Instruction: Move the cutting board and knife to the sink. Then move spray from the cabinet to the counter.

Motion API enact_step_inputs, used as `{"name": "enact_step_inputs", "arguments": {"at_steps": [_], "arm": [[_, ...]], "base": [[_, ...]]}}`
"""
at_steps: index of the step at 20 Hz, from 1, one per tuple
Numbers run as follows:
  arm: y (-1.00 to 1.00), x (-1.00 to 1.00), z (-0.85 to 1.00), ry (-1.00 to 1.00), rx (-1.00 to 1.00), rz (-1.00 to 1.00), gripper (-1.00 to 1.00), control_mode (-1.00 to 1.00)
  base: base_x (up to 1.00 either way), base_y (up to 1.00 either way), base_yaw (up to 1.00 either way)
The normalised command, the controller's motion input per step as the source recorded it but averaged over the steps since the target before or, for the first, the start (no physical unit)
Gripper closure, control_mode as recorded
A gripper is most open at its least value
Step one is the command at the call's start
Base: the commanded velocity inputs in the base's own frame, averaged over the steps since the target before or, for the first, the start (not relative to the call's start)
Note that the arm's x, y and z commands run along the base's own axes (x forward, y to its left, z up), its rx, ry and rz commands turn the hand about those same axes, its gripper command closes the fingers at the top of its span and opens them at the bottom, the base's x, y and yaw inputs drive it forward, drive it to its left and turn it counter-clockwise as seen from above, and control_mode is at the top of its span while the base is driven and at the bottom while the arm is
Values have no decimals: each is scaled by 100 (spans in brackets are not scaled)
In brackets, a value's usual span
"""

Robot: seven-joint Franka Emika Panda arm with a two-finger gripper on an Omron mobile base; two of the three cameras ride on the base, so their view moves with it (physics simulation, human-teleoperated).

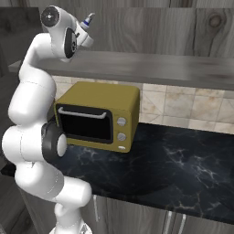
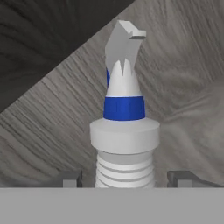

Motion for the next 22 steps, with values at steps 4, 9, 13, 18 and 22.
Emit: {"name": "enact_step_inputs", "arguments": {"at_steps": [4, 9, 13, 18, 22], "arm": [[0, -32, -6, 0, 16, 0, 100, -100], [-9, -40, -2, 0, 17, 0, 100, -100], [-13, -47, 0, 0, 10, 0, 100, -100], [-19, -49, 4, -1, 3, 0, 100, -100], [-24, -60, 7, -3, 0, 0, 100, -100]], "base": [[0, 0, 0], [0, 0, 0], [0, 0, 0], [0, 0, 0], [0, 0, 0]]}}
